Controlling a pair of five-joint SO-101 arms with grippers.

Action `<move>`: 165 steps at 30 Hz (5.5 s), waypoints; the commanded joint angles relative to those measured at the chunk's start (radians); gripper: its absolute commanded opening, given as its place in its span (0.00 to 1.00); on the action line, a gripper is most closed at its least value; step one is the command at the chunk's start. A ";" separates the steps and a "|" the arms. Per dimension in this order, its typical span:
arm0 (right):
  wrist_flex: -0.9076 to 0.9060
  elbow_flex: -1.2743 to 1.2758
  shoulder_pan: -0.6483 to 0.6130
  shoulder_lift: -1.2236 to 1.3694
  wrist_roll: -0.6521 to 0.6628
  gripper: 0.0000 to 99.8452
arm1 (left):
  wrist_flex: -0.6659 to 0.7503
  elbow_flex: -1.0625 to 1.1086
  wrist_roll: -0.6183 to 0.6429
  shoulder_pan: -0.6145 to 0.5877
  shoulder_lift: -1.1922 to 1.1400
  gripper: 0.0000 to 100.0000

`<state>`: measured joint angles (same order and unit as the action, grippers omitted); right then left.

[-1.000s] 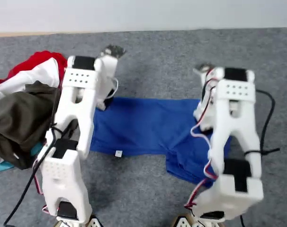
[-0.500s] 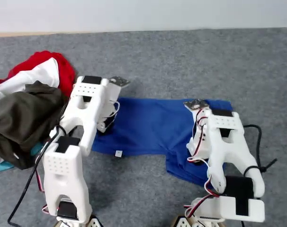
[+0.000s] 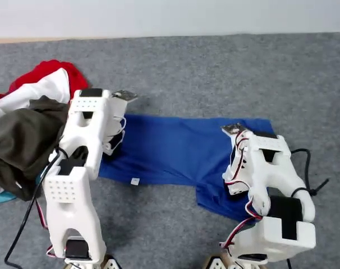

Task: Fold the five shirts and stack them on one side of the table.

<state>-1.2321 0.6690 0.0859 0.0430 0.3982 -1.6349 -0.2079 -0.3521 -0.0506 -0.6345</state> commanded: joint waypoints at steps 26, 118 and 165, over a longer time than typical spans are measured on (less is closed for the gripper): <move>-0.288 -0.117 0.266 -1.218 -0.121 0.01 | -0.052 -0.012 -0.002 0.367 0.482 0.07; -0.427 -0.080 0.463 -1.512 -0.256 0.01 | 0.141 -0.587 -0.017 0.658 -0.236 0.16; -0.435 -0.078 0.463 -1.517 -0.256 0.01 | -0.121 -0.963 -0.015 0.683 -0.499 0.10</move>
<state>-1.6617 0.6015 0.5340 -1.4745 0.1511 -1.7238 -1.1838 -0.3721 0.6107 -1.1469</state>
